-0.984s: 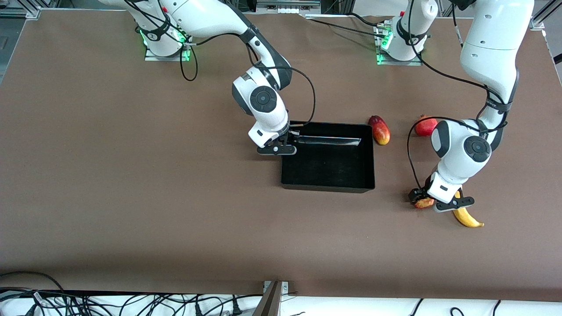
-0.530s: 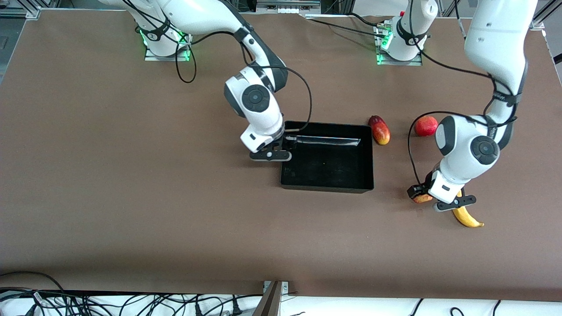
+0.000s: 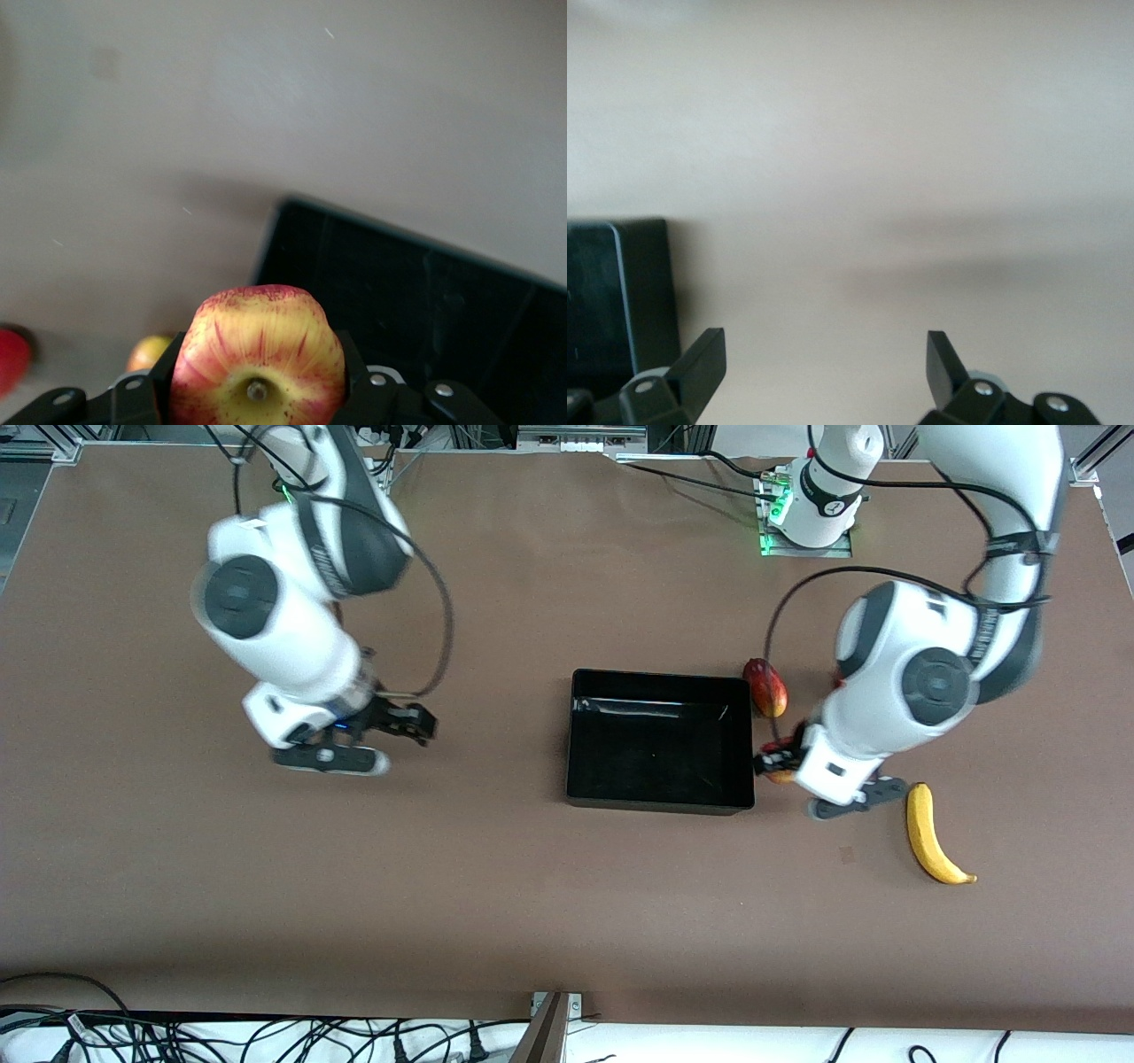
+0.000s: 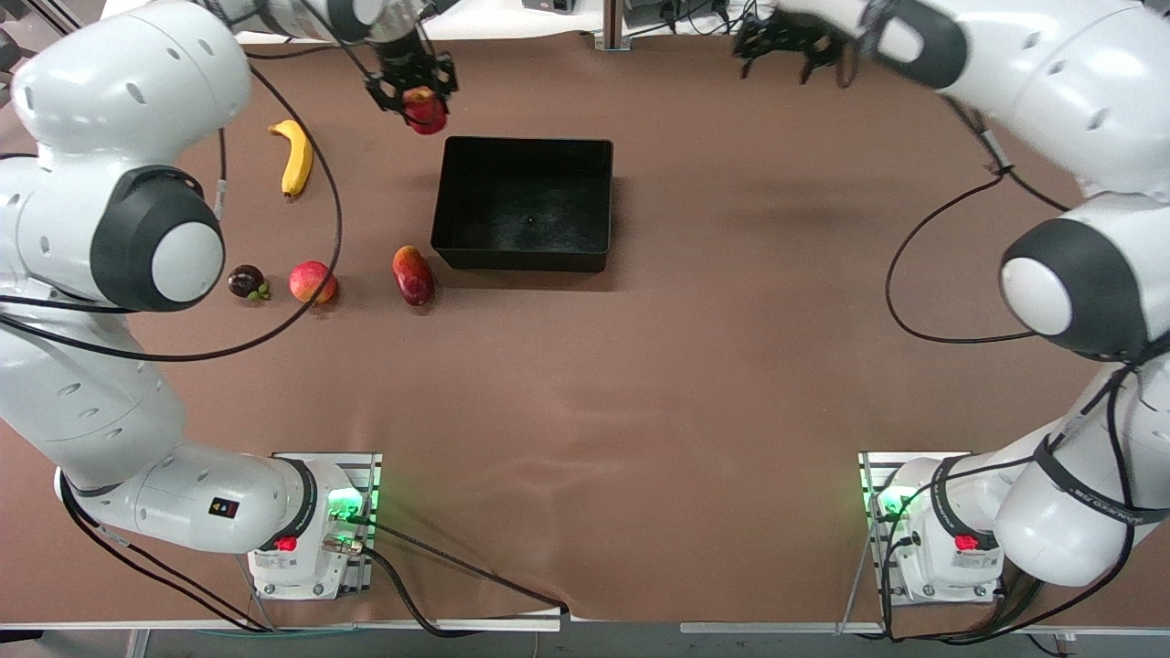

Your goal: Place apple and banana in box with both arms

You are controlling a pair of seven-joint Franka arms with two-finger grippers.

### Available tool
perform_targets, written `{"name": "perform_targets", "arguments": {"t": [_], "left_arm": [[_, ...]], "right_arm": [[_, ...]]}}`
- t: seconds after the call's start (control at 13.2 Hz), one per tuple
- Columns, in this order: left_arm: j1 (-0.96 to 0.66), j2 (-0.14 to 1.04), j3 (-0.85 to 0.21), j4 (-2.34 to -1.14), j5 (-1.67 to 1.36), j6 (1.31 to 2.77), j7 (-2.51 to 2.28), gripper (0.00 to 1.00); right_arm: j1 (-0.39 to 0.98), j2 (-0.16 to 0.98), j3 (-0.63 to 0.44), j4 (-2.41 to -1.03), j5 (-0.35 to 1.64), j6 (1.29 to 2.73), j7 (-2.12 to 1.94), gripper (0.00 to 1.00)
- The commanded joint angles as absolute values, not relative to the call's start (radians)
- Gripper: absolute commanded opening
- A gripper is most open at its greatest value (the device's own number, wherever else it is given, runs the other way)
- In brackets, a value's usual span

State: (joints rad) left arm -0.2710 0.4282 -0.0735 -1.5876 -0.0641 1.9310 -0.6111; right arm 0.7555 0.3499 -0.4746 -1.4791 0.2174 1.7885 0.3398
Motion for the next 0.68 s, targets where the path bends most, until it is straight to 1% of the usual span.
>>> {"name": "perform_targets", "arguments": {"t": [0.0, 0.15, 0.23, 0.45, 0.61], "left_arm": [[-0.308, 0.466, -0.124, -1.571, -0.041, 1.927, -0.722, 0.0], [-0.391, 0.506, -0.126, -1.575, -0.041, 1.948, -0.797, 0.0], [-0.422, 0.524, -0.126, -1.58, -0.041, 1.971, -0.831, 0.0], [-0.501, 0.54, -0.127, -1.676, -0.04, 2.113, -0.877, 0.0], [-0.523, 0.563, -0.129, -1.701, -0.032, 2.158, -0.885, 0.0]], "right_arm": [[0.721, 0.198, -0.531, -1.569, 0.239, 1.666, 0.206, 1.0], [0.594, 0.085, -0.499, -1.646, 0.226, 1.632, 0.132, 1.0], [0.512, 0.04, -0.451, -1.684, 0.216, 1.628, 0.082, 1.0], [0.272, -0.049, -0.251, -1.752, 0.121, 1.629, 0.009, 1.0], [0.125, -0.096, -0.111, -1.799, 0.091, 1.637, 0.005, 1.0]]}}
